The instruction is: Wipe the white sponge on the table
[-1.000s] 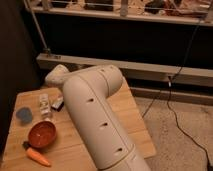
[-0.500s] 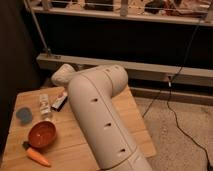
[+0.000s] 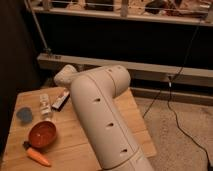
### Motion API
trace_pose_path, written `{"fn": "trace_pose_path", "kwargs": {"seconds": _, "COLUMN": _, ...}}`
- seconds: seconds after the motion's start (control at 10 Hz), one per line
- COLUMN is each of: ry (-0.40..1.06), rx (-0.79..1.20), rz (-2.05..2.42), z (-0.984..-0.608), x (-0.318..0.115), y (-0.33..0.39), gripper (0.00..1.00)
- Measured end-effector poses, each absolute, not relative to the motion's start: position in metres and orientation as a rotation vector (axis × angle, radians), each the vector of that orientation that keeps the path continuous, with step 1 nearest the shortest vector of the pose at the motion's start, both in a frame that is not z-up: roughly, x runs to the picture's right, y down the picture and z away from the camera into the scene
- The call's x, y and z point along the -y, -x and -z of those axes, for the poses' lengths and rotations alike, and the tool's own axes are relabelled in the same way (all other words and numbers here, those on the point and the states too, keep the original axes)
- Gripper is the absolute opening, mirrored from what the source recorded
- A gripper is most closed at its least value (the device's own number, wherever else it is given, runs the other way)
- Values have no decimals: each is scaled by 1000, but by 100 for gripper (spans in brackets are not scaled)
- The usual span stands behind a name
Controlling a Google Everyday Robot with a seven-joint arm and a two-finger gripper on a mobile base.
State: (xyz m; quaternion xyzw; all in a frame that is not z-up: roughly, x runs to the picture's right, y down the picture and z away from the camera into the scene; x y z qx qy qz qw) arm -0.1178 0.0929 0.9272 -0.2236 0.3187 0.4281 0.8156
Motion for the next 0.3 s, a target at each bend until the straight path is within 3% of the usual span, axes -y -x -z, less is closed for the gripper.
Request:
{"fn": "trace_pose_path", "kwargs": {"seconds": 0.1, "ry": 476, "rx": -680, "rz": -913, "z": -927, "x": -93, "y": 118, "gripper": 4}}
{"fn": "trace_pose_path", "kwargs": {"seconds": 0.3, "ry": 476, "rx": -680, "rz": -914, "z": -927, "x": -92, "y": 118, "gripper": 24}}
